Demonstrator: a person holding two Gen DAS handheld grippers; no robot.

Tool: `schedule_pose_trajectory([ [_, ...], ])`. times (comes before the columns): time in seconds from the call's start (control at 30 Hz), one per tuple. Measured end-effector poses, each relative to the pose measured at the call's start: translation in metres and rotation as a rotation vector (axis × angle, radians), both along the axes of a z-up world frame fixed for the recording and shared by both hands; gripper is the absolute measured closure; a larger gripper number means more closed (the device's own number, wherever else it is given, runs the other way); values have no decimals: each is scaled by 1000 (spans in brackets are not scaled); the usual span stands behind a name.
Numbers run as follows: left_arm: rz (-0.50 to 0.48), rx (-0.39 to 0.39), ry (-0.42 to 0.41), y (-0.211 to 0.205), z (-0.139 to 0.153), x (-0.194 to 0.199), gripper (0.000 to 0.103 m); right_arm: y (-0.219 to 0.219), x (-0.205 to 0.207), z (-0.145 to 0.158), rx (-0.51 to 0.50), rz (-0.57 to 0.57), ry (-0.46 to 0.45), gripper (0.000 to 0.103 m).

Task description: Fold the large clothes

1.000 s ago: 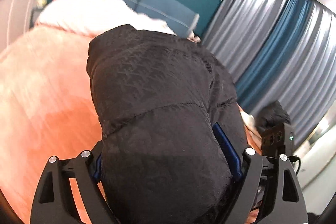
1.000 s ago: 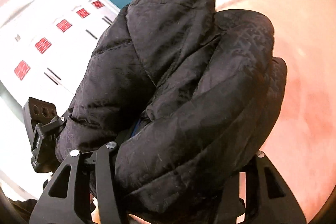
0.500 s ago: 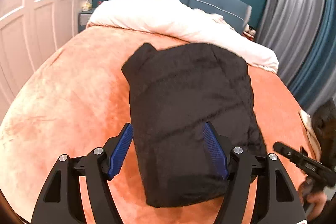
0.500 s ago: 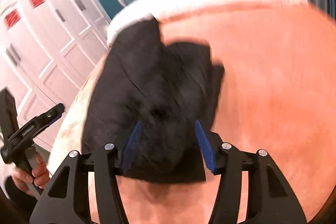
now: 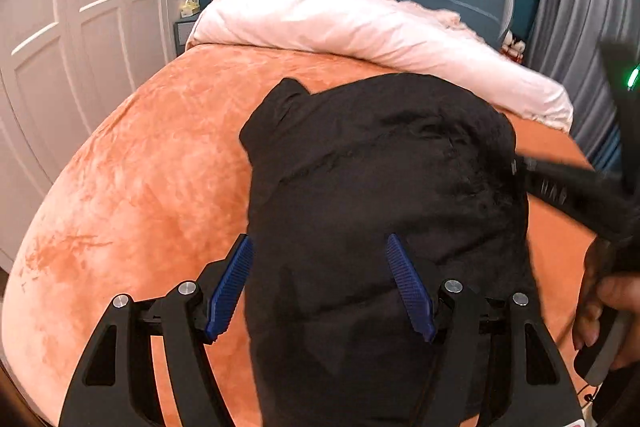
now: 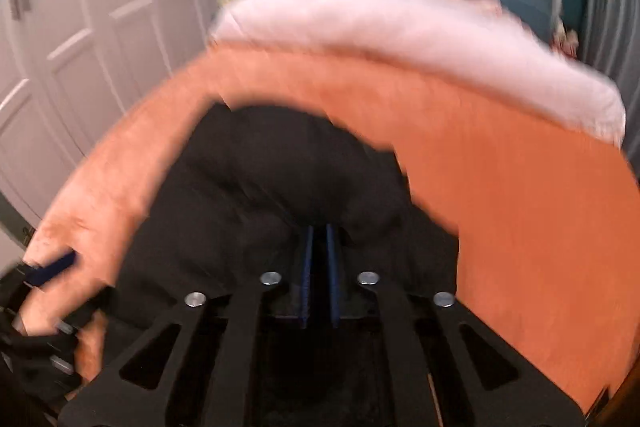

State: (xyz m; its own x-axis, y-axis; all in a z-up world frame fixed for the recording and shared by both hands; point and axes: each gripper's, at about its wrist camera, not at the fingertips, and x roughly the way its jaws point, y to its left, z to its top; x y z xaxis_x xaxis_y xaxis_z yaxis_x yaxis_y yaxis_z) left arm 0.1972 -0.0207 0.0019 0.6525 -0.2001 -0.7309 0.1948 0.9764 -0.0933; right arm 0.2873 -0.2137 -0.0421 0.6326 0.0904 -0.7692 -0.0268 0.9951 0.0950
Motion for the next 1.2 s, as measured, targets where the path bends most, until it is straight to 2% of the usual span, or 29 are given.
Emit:
schedule_pose_trajectory([
  [0.07, -22, 30, 24, -5, -12, 3, 36, -8, -6, -36, 47, -32, 62, 103],
  [0.13, -53, 47, 53, -12, -29, 4, 31, -17, -24, -67, 111, -67, 82, 103],
  [0.27, -41, 76, 31, -22, -46, 1, 28, -13, -31, -82, 101, -86, 72, 103],
  [0.33, -25, 101, 25, -24, -50, 4, 27, -15, -28, -81, 108, -90, 86, 103],
  [0.43, -1, 116, 56, -22, -40, 4, 28, -20, -37, -55, 154, -131, 60, 103],
  [0.47, 0, 125, 55, -22, -35, 1, 29, -23, -53, -40, 185, -148, 29, 99],
  [0.53, -4, 156, 27, -23, -22, -12, 29, -21, -83, -20, 181, -179, -19, 90],
  [0.6, 4, 177, -6, -25, -12, -28, 28, -22, -118, -9, 178, -208, -35, 65],
  [0.73, 20, 210, -51, -31, 3, -64, 25, -17, -173, -4, 126, -260, -30, 58],
  [0.8, 25, 218, -67, -35, 8, -83, 25, -16, -199, -6, 124, -280, -18, 48],
  [0.93, 23, 218, -50, -42, 8, -110, 20, -11, -223, -2, 107, -286, -5, 42],
  [1.03, 23, 192, -20, -42, 4, -131, 19, 0, -238, -3, 60, -278, 0, 41],
  [1.2, 4, 202, 7, -46, -6, -160, 19, 17, -261, -7, 38, -265, 13, 37],
])
